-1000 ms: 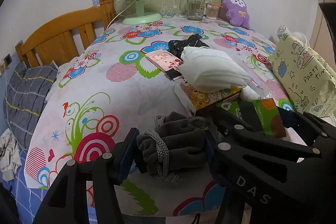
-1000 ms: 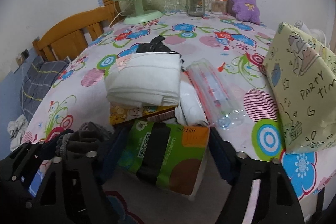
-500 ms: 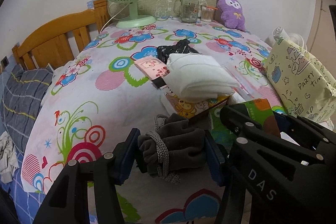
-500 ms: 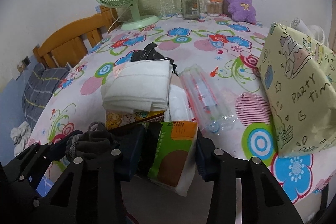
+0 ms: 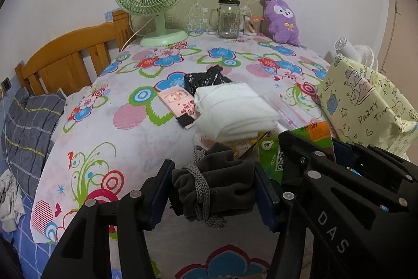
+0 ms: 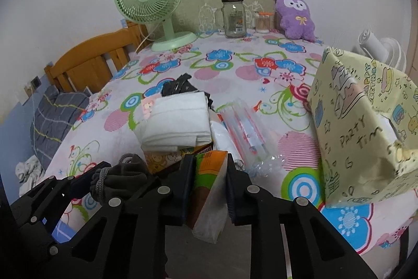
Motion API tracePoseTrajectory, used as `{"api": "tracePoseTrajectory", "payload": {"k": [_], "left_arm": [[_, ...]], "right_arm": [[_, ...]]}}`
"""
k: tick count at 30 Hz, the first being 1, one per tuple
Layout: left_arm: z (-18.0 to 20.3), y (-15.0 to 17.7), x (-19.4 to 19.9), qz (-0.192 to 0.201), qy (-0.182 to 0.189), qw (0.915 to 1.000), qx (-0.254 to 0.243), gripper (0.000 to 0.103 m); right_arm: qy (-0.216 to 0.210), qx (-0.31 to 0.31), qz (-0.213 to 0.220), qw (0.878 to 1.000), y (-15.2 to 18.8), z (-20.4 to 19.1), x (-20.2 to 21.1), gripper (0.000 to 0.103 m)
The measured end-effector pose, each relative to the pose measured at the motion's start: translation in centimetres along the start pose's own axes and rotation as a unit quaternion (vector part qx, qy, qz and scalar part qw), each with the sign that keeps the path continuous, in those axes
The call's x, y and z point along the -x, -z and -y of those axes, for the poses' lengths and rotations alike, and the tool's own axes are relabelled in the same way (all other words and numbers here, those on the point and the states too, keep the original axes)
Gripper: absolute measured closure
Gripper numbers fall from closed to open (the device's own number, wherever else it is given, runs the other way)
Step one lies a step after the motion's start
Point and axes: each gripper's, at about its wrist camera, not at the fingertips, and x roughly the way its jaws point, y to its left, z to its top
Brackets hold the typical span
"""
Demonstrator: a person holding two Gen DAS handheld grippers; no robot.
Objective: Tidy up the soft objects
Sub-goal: 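Close left tool on grey glove while right tool grasps green tissue pack, then carry grey glove with left tool while right tool carries tissue pack to box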
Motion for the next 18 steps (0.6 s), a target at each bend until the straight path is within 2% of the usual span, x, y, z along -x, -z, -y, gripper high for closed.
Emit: {"api": "tracePoseTrajectory", "payload": {"k": [18], "left_arm": [[2.6,-3.4,3.8,0.046,-0.013,0.9989,0.002,0.043]], "right_arm": [[0.022,0.018,0.051,0.998,-3.4,1.2,5.0,0.078]]}}
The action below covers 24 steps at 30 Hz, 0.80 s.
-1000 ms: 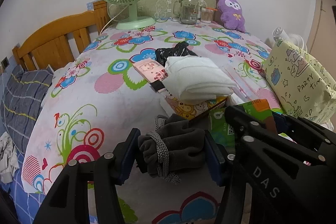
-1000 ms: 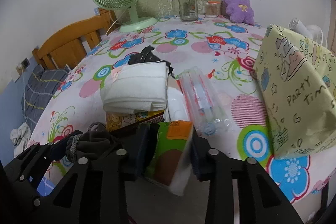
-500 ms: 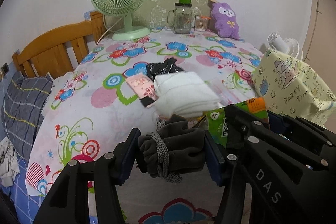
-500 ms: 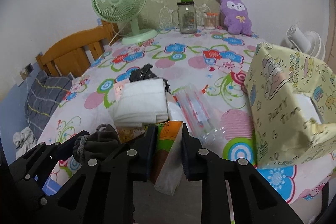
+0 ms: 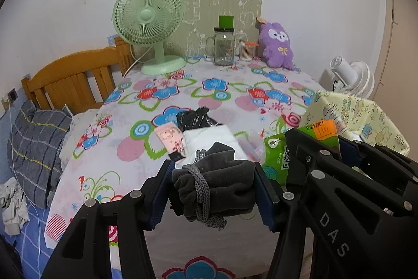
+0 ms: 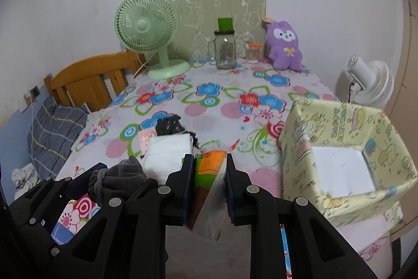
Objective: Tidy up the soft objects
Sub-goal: 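Carry grey glove with left tool while right tool carries tissue pack to box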
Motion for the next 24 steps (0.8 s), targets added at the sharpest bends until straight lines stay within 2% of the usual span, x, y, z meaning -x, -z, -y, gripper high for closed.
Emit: {"api": "tracePoseTrajectory", "payload": {"k": [13,24], "left_arm": [[1.9,-2.6,2.3,0.028,-0.015,0.9995,-0.005,0.043],[5.1,-4.4,3.0,0.053,-0.008,0.9986,-0.003,0.043]], "right_arm": [[-0.003,0.005,0.021,1.0,-2.8,1.6,2.6,0.078],[-0.003,0.012,0.035,0.999,-4.9,4.8,3.9,0.078]]}}
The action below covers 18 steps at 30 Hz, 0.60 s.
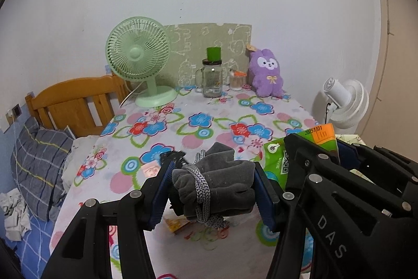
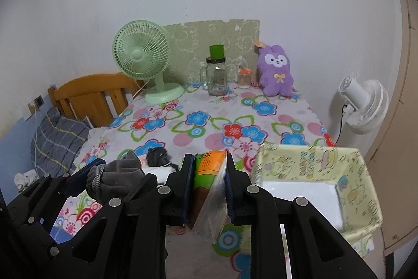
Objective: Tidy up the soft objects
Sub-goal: 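Carry grey glove with left tool while right tool carries tissue pack to box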
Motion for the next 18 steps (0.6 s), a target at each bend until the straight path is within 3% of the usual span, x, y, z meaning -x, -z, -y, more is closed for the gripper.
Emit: {"api": "tracePoseTrajectory", "payload": {"k": [18], "left_arm": [[6.8,-1.9,-2.0,0.007,0.042,0.9989,-0.021,0.043]], "right_arm": [[0.033,-0.01,0.007,0.999,-1.5,7.0,-0.5,0.078]]}}
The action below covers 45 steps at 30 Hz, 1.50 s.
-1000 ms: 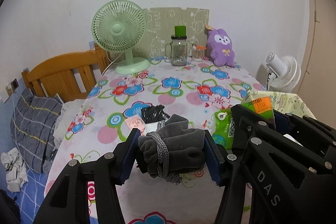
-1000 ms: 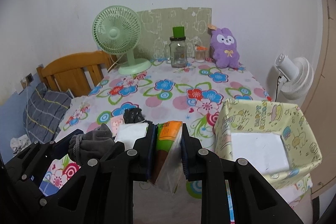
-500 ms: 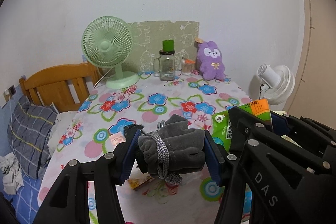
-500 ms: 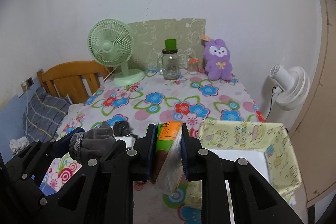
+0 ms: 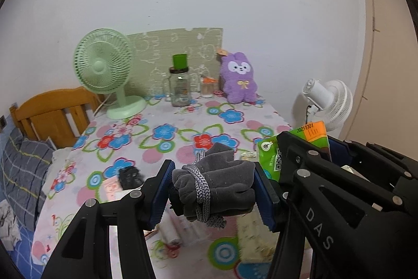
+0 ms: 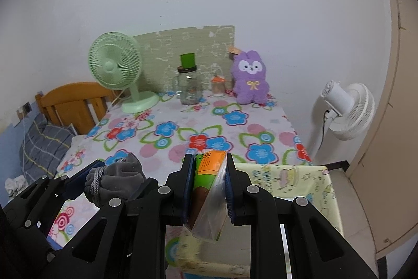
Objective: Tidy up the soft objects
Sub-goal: 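Carry grey glove with left tool while right tool carries tissue pack to box, then open left tool over box while right tool drops tissue pack inside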
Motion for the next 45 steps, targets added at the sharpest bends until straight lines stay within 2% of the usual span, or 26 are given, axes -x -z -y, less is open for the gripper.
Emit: {"api": "tracePoseTrajectory", "payload": {"k": [9,20,24,28,31,35,37,39,45], "left_arm": [[3.2,-0.7,-2.7,-0.015,0.03,0.9992,-0.021,0.043],[6.6,-0.6,-6.4,-0.054,0.062,0.9956,-0.045,0.041],[7.0,-0.3,-7.5,-0.067,0.057,0.9949,-0.051,0.025],[7.3,0.0,-8.1,-0.077,0.056,0.994,-0.054,0.018],[7.4,0.2,-8.3,-0.081,0.059,0.9934,-0.056,0.017],[7.4,0.2,-8.1,-0.082,0.063,0.993,-0.058,0.016],[7.3,0.2,-7.9,-0.08,0.067,0.9928,-0.058,0.013],[7.2,0.2,-7.5,-0.077,0.069,0.993,-0.057,0.009],[6.2,-0.2,-6.0,-0.059,0.061,0.9947,-0.058,0.001]], "right_arm": [[0.024,-0.02,-0.008,0.999,-0.1,3.7,-1.4,0.078],[0.057,-0.05,-0.036,0.996,0.8,7.9,-4.1,0.078],[0.066,-0.05,-0.043,0.996,1.2,8.5,-4.9,0.078],[0.067,-0.05,-0.05,0.995,1.5,8.9,-5.5,0.077],[0.073,-0.048,-0.055,0.995,1.7,9.0,-5.9,0.075],[0.074,-0.048,-0.061,0.994,1.7,9.0,-6.0,0.065],[0.078,-0.044,-0.059,0.994,1.6,8.8,-5.8,0.052],[0.082,-0.038,-0.047,0.995,1.5,8.4,-5.3,0.031],[0.097,-0.032,-0.025,0.994,1.1,7.3,-3.5,0.017]]}}
